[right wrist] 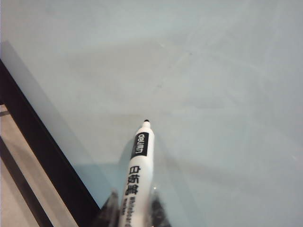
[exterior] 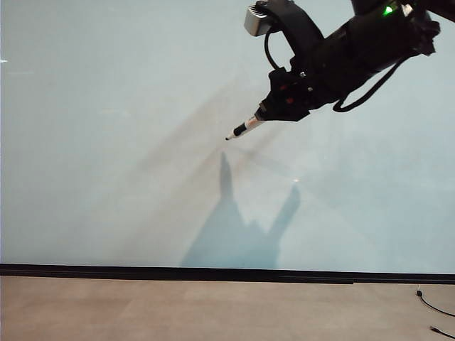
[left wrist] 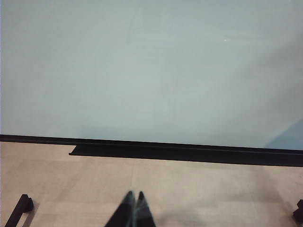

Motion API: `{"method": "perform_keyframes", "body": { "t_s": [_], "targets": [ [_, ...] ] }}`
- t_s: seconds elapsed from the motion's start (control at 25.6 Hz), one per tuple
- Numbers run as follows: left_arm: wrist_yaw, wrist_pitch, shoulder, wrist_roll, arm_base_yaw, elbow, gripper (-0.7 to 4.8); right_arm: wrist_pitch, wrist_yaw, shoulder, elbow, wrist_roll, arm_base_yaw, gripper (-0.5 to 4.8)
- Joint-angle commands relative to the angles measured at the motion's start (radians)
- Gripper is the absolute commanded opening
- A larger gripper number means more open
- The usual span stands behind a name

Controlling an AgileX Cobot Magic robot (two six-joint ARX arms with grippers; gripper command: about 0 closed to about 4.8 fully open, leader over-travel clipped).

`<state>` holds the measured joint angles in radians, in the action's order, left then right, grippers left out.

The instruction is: Pick up the pen on the shelf to the right of the whiteboard and write the letter A.

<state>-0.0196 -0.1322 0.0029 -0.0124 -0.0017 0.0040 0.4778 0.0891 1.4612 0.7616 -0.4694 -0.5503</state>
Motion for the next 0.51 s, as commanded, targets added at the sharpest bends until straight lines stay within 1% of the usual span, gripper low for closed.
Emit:
{"method": "perform_keyframes", "body": {
  "t_s": [0.04,0.51],
  "targets": [
    [-0.003,0.006,0.000,0.005,0.000,0.003,-0.05,-0.034,0.036,-0.002,0.045,-0.038,0.000,-0.04],
    [-0.003,0.006,0.000,0.004,0.000,0.003,-0.05,-0.048,0.043,0.006,0.077,-0.063,0.000,-0.04]
  ]
}}
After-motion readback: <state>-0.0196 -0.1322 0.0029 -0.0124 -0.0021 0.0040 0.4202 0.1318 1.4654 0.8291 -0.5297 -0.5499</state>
